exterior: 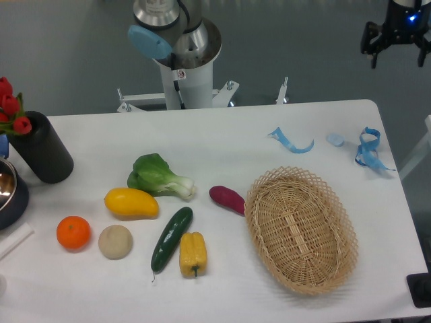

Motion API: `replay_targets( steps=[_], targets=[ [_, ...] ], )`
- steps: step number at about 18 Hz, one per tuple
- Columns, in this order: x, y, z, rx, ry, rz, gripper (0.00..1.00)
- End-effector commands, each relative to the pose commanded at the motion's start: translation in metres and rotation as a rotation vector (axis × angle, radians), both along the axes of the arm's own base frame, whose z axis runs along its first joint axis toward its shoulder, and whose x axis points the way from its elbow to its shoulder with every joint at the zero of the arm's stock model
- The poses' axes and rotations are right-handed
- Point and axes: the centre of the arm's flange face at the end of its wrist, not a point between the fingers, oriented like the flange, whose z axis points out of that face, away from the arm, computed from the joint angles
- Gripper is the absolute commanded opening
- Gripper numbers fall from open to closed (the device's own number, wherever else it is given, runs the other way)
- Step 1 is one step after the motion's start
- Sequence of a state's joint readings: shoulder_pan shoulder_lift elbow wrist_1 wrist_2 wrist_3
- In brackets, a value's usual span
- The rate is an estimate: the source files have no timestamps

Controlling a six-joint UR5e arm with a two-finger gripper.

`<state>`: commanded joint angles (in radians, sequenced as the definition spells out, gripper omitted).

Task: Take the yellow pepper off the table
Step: 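Move the open gripper from its raised start pose toward the table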

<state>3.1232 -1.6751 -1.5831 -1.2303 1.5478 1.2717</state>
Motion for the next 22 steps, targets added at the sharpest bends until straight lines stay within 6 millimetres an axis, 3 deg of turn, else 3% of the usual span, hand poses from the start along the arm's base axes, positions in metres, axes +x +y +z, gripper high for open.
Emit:
replay_targets(
  steps=[9,12,14,22],
  targets=[
    [-0.001,0.006,-0.009,0.003,-0.017,-0.008,1.0],
    [0.002,0.026,-0.027,0.006,-0.008,-0.037,1.0],
    [0.006,0.033,-0.038,0.029,0.007,0.043,1.0],
    [0.019,0.108,-0.071,0.088,-0.049,0.189,1.0]
  ],
)
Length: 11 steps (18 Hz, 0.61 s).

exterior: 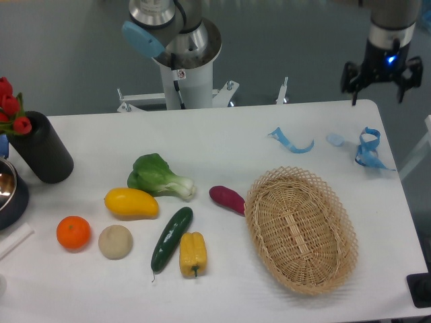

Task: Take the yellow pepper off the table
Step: 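Move the open gripper from its raised start pose toward the table, then swing the gripper over the basket and lower it above the yellow bell pepper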

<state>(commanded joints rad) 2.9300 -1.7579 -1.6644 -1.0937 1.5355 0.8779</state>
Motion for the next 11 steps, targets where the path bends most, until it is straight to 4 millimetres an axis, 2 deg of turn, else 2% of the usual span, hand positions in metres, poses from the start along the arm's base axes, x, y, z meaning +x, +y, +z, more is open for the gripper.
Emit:
replay_targets(
  steps=[3,6,8,11],
  targets=[
    [0.008,0.029,-0.009,0.039,-0.031,0.075,1.0],
    [0.012,0.059,0.006,0.136,-0.038,0.112,1.0],
    [0.02,0.076,0.007,0.198,-0.07,0.153,1.0],
    [0.035,0.123,-0.007,0.203,-0.11,0.134,1.0]
  ],
)
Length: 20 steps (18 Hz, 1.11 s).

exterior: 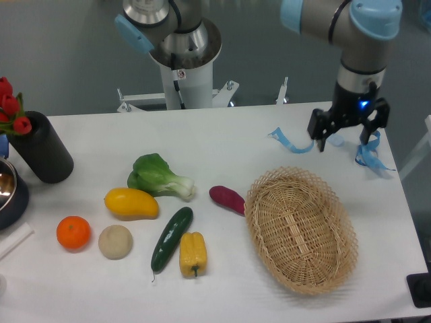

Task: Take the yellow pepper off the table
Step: 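Swing the gripper over the basket and lower it above the yellow bell pepper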

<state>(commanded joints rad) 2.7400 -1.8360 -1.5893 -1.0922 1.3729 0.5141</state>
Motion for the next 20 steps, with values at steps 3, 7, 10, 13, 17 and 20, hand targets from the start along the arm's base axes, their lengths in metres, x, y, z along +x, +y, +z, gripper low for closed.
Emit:
replay_targets(
  steps=[3,7,10,13,17,20],
  targets=[
    [0.007,0.036,-0.014,-0.001,-0.032,0.01,1.0],
    [0.031,0.08,-0.033,-0.011,-0.066,-0.022,1.0],
    [0.052,0.107,-0.042,-0.015,-0.07,-0.073,1.0],
    [0.073,0.127,-0.058,-0.028,-0.083,-0.132,1.0],
    [0.091,0.16,-0.09,-0.032,-0.075,-0.188,1.0],
    [0.108,0.179,-0.111,-0.046,-0.09,-0.22,1.0]
  ],
)
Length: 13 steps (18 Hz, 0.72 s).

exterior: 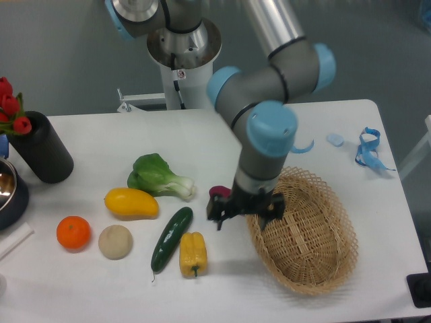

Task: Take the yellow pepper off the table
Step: 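Swing the gripper over the basket and lower it above the yellow bell pepper, then close the gripper around the yellow bell pepper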

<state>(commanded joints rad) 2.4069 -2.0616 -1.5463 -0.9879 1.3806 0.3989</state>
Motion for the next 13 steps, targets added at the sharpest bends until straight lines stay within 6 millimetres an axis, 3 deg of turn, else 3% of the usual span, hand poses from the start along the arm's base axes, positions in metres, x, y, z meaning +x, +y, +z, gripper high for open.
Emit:
replay_targets(
  steps=[9,13],
  targets=[
    [0.046,0.036,-0.045,-0.063,0.01,-0.088,1.0],
    [0.047,0.037,-0.054,-0.073,0.003,-0.092,1.0]
  ],
)
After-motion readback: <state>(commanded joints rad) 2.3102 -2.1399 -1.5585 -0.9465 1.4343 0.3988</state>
